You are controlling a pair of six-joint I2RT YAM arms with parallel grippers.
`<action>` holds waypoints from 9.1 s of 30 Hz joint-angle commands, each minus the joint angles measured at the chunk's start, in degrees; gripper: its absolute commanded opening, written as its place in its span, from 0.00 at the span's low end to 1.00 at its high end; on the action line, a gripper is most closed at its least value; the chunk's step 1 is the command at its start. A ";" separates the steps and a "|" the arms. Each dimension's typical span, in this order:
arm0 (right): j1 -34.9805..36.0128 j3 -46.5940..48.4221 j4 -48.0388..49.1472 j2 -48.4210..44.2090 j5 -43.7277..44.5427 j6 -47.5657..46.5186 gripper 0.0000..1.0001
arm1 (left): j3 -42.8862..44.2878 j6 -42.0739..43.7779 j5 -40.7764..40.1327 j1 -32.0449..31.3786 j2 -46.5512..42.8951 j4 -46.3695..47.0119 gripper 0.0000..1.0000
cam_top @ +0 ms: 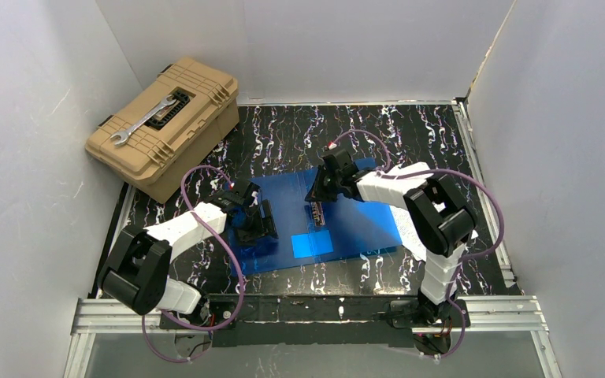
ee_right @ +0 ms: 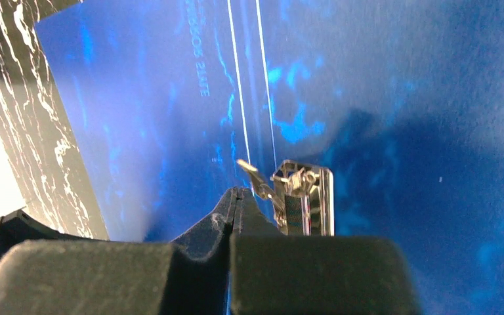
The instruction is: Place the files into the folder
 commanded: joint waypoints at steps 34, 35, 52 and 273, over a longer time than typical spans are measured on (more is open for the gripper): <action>-2.74 1.06 -37.67 -34.53 33.14 -15.91 0.78 | 6.49 6.33 5.58 -0.01 -15.78 -12.17 0.85; -2.87 0.67 -39.23 -35.64 34.77 -15.75 0.82 | 7.06 6.78 6.32 -0.05 -16.72 -12.93 0.86; -19.08 -13.11 -49.58 -46.30 49.15 -5.89 0.99 | 8.38 18.05 14.67 -0.06 -31.61 -16.50 0.96; -58.01 -15.83 -24.65 -49.95 10.03 -12.09 0.16 | 71.68 1.72 36.12 -13.92 57.50 7.26 0.96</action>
